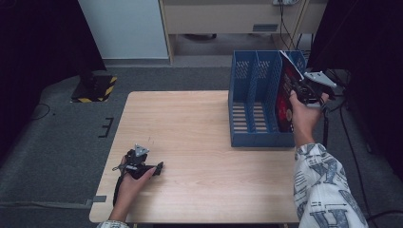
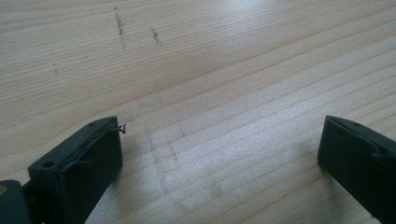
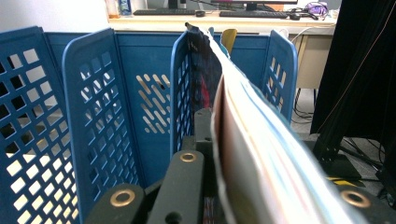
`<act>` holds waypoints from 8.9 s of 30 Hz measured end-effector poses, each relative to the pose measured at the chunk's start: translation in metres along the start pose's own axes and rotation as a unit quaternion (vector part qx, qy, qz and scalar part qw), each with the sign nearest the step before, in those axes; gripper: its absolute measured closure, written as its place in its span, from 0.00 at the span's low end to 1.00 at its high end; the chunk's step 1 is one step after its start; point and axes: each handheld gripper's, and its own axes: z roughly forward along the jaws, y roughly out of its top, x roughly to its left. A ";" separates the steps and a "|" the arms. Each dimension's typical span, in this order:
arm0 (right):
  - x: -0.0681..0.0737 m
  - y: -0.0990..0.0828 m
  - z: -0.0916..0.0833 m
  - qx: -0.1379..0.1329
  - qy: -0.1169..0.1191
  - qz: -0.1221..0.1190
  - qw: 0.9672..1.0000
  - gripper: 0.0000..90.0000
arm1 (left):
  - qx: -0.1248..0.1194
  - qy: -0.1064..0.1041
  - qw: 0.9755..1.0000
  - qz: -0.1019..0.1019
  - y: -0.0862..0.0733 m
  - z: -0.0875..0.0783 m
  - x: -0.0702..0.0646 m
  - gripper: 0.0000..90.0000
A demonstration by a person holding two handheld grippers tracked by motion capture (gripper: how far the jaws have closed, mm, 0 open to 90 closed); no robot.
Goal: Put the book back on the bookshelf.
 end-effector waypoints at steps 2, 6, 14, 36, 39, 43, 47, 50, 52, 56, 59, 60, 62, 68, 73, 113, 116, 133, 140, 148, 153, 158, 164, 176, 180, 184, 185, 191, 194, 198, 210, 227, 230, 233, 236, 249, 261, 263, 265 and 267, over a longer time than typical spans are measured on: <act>0.001 -0.002 -0.001 0.000 0.000 -0.004 1.000 0.96 | 0.000 0.000 1.000 0.000 0.000 0.000 0.000 0.00; 0.000 -0.005 -0.003 0.004 0.003 0.001 1.000 0.95 | 0.000 0.000 1.000 0.000 0.000 0.000 0.000 0.00; -0.001 -0.005 -0.007 0.012 0.022 0.000 1.000 0.92 | 0.000 0.000 1.000 0.000 0.000 0.000 0.000 0.00; -0.002 0.031 -0.007 0.089 0.057 -0.039 0.994 0.87 | 0.000 0.000 1.000 0.000 0.000 0.000 0.000 0.00; -0.002 0.031 -0.005 0.098 0.055 -0.041 0.993 0.89 | 0.000 0.000 1.000 0.000 0.000 0.000 0.000 0.00; -0.001 0.031 -0.004 0.103 0.055 -0.044 0.992 0.94 | 0.000 0.000 1.000 0.000 0.000 0.000 0.000 0.00; -0.002 0.032 -0.005 0.109 0.052 -0.047 0.992 0.97 | 0.000 0.000 1.000 0.000 0.000 0.000 0.000 0.00; -0.004 0.032 -0.005 0.107 0.047 -0.040 0.992 0.97 | 0.000 0.000 1.000 0.000 0.000 0.000 0.000 0.00; -0.005 0.032 -0.004 0.106 0.042 -0.039 0.993 0.97 | 0.000 0.000 1.000 0.000 0.000 0.000 0.000 0.00; -0.006 0.033 -0.004 0.102 0.030 -0.038 0.994 0.97 | 0.000 -0.001 1.000 0.001 0.000 0.000 0.000 0.00; -0.006 0.033 -0.003 0.097 0.019 -0.037 0.994 0.97 | 0.000 -0.001 1.000 0.001 0.000 0.000 0.000 0.00; -0.006 0.033 -0.003 0.097 0.019 -0.037 0.994 0.97 | 0.000 -0.001 1.000 0.001 0.000 0.000 0.000 0.00; -0.006 0.033 -0.003 0.095 0.015 -0.036 0.995 0.97 | 0.000 -0.001 1.000 0.001 0.000 0.000 0.000 0.00; -0.006 0.034 0.000 0.091 0.003 -0.037 0.995 0.97 | 0.000 -0.001 1.000 0.001 0.000 0.000 0.000 0.00; -0.005 0.037 0.003 0.090 -0.007 -0.040 0.995 0.97 | -0.002 -0.001 1.000 -0.001 0.000 0.001 0.000 0.00; 0.018 0.031 0.012 0.092 -0.006 -0.087 0.992 0.94 | -0.001 -0.001 1.000 0.001 0.000 0.000 0.000 0.00; 0.019 0.030 0.012 0.092 -0.004 -0.085 0.992 0.93 | 0.000 -0.001 1.000 0.001 0.000 0.000 0.000 0.00; 0.019 0.024 0.002 0.069 0.052 -0.046 0.995 0.34 | 0.000 -0.001 1.000 0.002 0.000 0.000 0.000 0.00; 0.018 0.024 -0.009 0.053 0.066 -0.042 0.996 0.20 | 0.000 -0.001 1.000 0.002 0.000 0.000 0.000 0.00; 0.018 0.021 -0.025 0.045 0.078 -0.041 0.995 0.09 | 0.000 -0.001 1.000 0.002 0.000 0.000 0.000 0.00; 0.018 0.011 -0.036 0.045 0.087 -0.038 0.995 0.07 | 0.000 -0.001 1.000 0.002 0.000 0.000 0.000 0.00; 0.018 -0.003 -0.049 0.048 0.095 -0.042 0.993 0.05 | 0.000 -0.001 1.000 0.002 0.000 0.000 -0.001 0.00; 0.019 -0.022 -0.062 0.056 0.106 -0.041 0.992 0.05 | 0.000 0.000 1.000 0.002 0.000 0.000 -0.001 0.00; 0.025 -0.052 -0.079 0.069 0.129 -0.032 0.989 0.05 | 0.000 0.000 1.000 0.001 0.000 0.000 -0.001 0.00; 0.028 -0.062 -0.083 0.074 0.134 -0.034 0.988 0.05 | 0.000 0.000 1.000 0.001 0.000 0.000 -0.001 0.00; 0.031 -0.071 -0.087 0.080 0.139 -0.034 0.987 0.05 | 0.000 0.000 1.000 0.001 0.000 0.000 -0.001 0.00; 0.032 -0.073 -0.088 0.082 0.140 -0.035 0.986 0.05 | 0.000 0.000 1.000 0.001 0.000 0.000 -0.001 0.00; 0.036 -0.082 -0.093 0.085 0.154 -0.030 0.984 0.06 | 0.000 0.000 1.000 0.001 0.000 0.000 -0.001 0.00; 0.040 -0.086 -0.097 0.088 0.159 -0.032 0.983 0.06 | 0.000 0.000 1.000 0.001 0.000 0.000 -0.001 0.00; 0.046 -0.096 -0.102 0.097 0.172 -0.031 0.980 0.06 | 0.000 0.000 1.000 0.001 0.000 0.000 -0.001 0.00; 0.064 -0.121 -0.115 0.126 0.202 -0.054 0.970 0.07 | 0.000 0.001 1.000 0.001 0.000 0.000 -0.002 0.00; 0.088 -0.149 -0.127 0.163 0.238 -0.087 0.953 0.07 | 0.000 0.000 1.000 0.001 0.000 0.000 -0.002 0.00; 0.095 -0.152 -0.126 0.171 0.249 -0.094 0.949 0.07 | 0.000 0.001 1.000 0.001 0.000 0.000 -0.002 0.00; 0.107 -0.159 -0.125 0.181 0.261 -0.103 0.943 0.07 | 0.000 0.000 1.000 0.001 0.000 0.000 -0.002 0.00; 0.113 -0.162 -0.125 0.187 0.269 -0.107 0.939 0.07 | 0.000 0.000 1.000 0.001 0.000 0.000 -0.002 0.00; 0.168 -0.182 -0.110 0.208 0.304 -0.138 0.919 0.10 | 0.000 0.000 1.000 0.001 0.000 0.000 -0.003 0.00; 0.231 -0.193 -0.073 0.234 0.310 -0.146 0.910 0.11 | 0.000 -0.001 1.000 0.002 0.000 0.000 -0.003 0.00; 0.236 -0.195 -0.068 0.239 0.306 -0.147 0.909 0.10 | 0.000 -0.001 1.000 0.002 0.001 0.000 -0.003 0.00; 0.239 -0.198 -0.065 0.245 0.297 -0.148 0.911 0.10 | 0.000 -0.002 1.000 0.003 0.001 0.001 -0.003 0.00; 0.239 -0.201 -0.061 0.252 0.286 -0.146 0.913 0.09 | 0.000 -0.002 1.000 0.003 0.001 0.001 -0.003 0.00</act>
